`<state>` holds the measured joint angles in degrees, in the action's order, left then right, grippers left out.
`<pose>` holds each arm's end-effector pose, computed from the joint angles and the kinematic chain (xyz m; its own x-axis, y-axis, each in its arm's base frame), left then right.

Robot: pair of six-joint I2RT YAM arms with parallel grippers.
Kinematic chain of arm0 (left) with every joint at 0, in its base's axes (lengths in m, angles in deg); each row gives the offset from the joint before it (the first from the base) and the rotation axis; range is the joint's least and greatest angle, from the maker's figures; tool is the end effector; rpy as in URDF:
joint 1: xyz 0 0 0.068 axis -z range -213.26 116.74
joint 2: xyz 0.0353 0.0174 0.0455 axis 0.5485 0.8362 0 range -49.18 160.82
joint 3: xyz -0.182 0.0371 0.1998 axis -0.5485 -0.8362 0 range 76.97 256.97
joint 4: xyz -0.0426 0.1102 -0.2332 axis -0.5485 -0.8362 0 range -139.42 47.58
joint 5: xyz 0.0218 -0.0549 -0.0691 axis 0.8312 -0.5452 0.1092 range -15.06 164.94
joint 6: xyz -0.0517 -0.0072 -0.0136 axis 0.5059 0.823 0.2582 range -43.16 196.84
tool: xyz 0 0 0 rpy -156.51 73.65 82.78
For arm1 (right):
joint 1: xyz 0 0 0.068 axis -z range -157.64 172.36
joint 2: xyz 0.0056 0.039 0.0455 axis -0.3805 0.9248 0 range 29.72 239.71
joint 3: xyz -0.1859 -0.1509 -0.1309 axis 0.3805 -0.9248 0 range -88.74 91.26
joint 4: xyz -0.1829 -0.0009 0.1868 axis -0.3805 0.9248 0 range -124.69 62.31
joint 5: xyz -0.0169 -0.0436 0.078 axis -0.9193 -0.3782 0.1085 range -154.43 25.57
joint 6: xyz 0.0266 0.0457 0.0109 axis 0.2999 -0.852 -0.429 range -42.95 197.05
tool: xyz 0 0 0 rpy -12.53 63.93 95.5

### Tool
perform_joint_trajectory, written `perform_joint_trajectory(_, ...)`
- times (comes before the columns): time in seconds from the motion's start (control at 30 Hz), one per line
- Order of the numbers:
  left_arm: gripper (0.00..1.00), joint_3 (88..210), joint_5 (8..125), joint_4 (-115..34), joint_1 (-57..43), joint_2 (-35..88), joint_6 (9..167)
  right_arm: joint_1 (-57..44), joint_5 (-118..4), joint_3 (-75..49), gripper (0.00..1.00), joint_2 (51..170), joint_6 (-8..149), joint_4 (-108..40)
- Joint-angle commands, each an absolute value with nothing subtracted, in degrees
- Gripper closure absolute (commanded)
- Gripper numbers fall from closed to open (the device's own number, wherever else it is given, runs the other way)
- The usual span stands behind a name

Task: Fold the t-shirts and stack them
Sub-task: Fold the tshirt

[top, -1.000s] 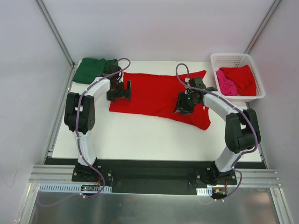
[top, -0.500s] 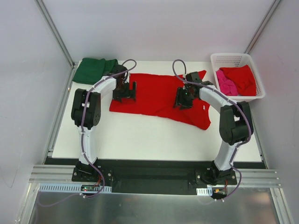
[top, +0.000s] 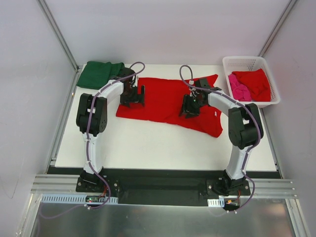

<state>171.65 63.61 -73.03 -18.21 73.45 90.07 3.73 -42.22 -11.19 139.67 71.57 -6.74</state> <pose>0.4459 -0.1272 0.1811 -0.8830 0.0051 -0.4694 0.1558 0.9465 -0.2827 0.3767 0.1412 0.1880 -0.8649 -0.1985 -0.4611 -0.3924 0.8402 0.3743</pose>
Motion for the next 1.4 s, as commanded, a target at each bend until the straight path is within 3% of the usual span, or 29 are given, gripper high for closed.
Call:
perform_joint_trajectory(0.0,0.04,170.1,63.3,-73.5,-17.6,73.6,89.8,3.6,-34.2,-12.0,0.52,140.6,71.5,-11.6)
perform_joint_trajectory(0.3,0.04,168.1,63.4,-73.4,-17.6,72.6,90.0,3.6,-28.8,-15.4,0.51,141.2,70.4,-15.7)
perform_joint_trajectory(0.6,0.04,163.8,65.3,-72.6,-17.5,69.9,90.1,2.8,-43.2,-13.4,0.5,140.9,75.3,-5.3)
perform_joint_trajectory(1.37,0.04,152.2,69.2,-71.8,-17.5,61.9,91.7,-7.3,-44.8,-25.2,0.49,134.5,74.3,-2.8)
